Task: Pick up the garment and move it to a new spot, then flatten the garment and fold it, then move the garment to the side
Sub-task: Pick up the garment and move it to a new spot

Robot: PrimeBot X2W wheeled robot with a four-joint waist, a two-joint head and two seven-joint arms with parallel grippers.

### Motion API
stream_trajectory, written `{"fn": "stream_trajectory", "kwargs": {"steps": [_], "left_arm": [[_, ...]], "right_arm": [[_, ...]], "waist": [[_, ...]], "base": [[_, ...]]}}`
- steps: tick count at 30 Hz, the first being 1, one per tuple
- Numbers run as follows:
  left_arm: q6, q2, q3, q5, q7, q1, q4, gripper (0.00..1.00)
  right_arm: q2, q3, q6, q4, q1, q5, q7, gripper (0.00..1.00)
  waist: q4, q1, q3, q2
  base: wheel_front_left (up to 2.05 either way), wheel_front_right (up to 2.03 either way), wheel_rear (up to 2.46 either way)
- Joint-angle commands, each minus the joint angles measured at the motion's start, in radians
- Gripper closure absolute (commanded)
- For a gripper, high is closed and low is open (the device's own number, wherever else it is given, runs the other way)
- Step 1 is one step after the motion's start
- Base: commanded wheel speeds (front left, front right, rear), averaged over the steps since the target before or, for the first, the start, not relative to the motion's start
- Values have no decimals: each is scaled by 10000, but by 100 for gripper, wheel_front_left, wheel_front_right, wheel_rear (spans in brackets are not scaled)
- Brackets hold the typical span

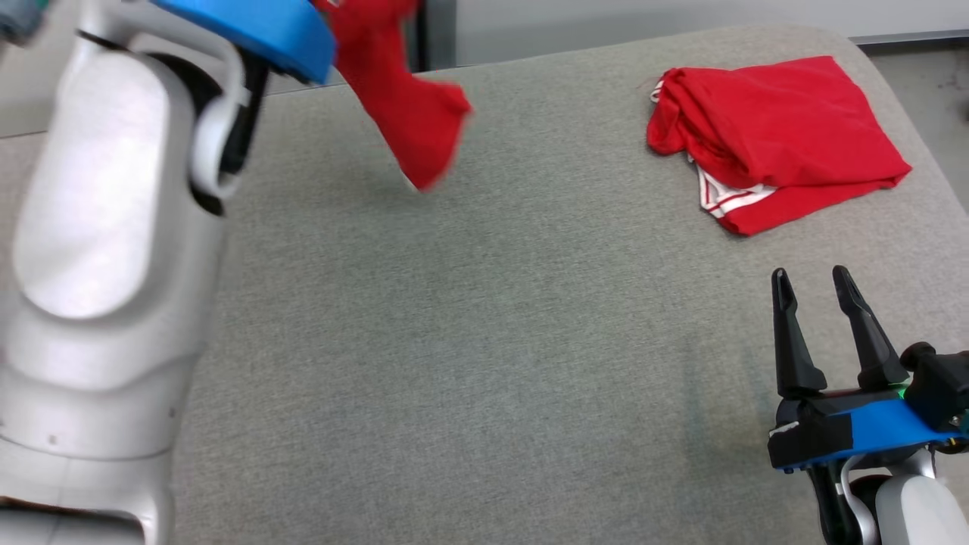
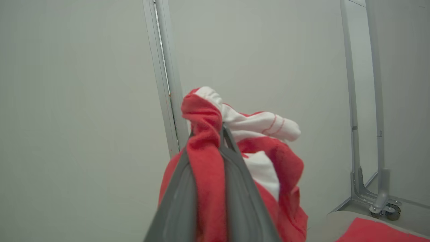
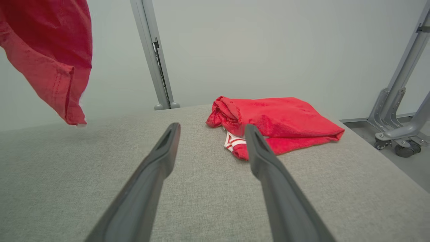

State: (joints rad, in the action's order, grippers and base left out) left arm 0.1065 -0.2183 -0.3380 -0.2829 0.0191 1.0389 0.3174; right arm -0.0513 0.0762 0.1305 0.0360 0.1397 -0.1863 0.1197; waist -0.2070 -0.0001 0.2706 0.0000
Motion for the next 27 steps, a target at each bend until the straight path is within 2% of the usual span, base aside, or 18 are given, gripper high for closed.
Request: {"fn": "stream_trajectory", "kwargs": {"steps": [1,11,25,26,27], "left_arm": [[-17,99,-122,-45,-31,-278,-123,100],[-30,847,-1298,-212,84,-2550,-134,100],[160,1053,-3589,-200,296,-5746,656,100],[172,1124,-3861,-236,319,-5962,758,81],[176,1147,-3978,-210,397,-6016,793,51]], "right_arm": [[9,2,6,50,37,-78,91,0],[10,34,6,255,-28,-95,232,0],[8,-23,6,255,-105,49,78,0],[8,-43,6,274,-121,59,54,0],[8,-52,6,281,-139,66,56,0]], "waist": [[-111,1,-35,0],[-90,1,2,0],[362,1,-182,0],[407,1,-216,0],[431,1,-245,0]], "base": [[0,0,0],[0,0,0],[0,0,0],[0,0,0],[0,0,0]]}}
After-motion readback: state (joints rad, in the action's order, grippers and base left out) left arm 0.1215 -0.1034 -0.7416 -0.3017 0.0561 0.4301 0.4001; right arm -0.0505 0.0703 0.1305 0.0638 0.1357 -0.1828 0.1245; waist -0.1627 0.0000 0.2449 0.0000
